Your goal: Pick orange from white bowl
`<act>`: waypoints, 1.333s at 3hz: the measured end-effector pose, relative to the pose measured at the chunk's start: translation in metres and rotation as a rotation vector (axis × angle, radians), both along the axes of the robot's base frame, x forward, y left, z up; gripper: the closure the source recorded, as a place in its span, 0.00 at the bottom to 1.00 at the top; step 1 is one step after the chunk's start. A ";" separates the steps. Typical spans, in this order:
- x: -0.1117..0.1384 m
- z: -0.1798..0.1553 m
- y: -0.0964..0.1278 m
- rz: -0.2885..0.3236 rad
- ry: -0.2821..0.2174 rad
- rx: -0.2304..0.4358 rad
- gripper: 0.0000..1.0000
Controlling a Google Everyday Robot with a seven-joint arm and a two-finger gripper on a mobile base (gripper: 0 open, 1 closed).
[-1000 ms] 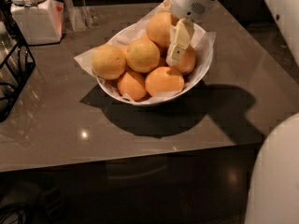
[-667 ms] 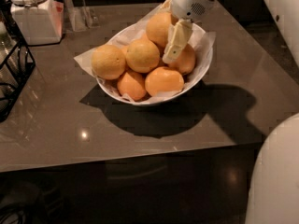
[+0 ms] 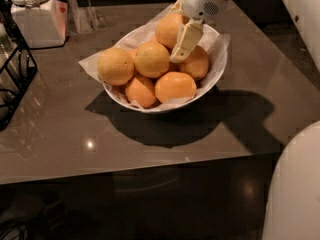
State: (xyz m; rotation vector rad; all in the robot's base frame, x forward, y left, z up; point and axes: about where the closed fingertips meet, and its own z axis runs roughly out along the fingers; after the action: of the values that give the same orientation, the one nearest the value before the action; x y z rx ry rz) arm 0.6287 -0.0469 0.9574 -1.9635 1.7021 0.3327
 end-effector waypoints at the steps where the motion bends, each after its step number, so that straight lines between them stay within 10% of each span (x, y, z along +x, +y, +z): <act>1: 0.000 0.000 0.000 0.000 0.000 0.000 0.85; 4: -0.025 0.039 -0.014 -0.077 -0.068 0.043 1.00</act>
Offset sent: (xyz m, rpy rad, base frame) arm -0.0047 0.0178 0.0478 -0.0689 -0.1106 0.0262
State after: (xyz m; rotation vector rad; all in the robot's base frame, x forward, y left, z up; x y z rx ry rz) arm 0.6034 -0.0611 0.9962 -1.8524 1.7074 0.2694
